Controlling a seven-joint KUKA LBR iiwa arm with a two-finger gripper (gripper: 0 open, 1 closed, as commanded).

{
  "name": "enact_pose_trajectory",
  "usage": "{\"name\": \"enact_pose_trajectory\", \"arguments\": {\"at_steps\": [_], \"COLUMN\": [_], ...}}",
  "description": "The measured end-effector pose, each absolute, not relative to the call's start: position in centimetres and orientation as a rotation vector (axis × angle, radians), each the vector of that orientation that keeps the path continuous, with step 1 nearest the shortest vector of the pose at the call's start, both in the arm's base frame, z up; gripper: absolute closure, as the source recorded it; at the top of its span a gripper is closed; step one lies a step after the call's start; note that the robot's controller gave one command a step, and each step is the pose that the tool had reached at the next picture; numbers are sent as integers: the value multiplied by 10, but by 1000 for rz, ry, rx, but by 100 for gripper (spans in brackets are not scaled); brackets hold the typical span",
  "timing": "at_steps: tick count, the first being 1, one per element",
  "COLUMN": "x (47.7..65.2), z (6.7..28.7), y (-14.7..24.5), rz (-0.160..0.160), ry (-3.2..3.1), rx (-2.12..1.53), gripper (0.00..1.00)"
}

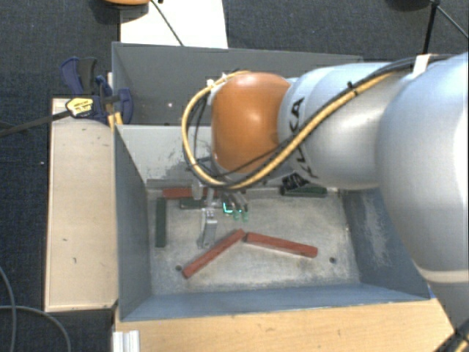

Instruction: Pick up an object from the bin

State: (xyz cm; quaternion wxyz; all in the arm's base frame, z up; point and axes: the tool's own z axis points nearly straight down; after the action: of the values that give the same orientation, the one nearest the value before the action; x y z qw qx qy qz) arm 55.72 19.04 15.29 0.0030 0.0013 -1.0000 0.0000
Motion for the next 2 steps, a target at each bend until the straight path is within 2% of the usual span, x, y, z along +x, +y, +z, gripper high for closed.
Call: {"name": "enact_pose_trajectory", "arguments": {"at_steps": [1, 2], "x": [559, 564], "z": [157, 95], "y": [190, 159], "rz": [-2, -4], "ry": [-3143, -3148], "rx": [-3, 65], "gripper": [0, 0]}}
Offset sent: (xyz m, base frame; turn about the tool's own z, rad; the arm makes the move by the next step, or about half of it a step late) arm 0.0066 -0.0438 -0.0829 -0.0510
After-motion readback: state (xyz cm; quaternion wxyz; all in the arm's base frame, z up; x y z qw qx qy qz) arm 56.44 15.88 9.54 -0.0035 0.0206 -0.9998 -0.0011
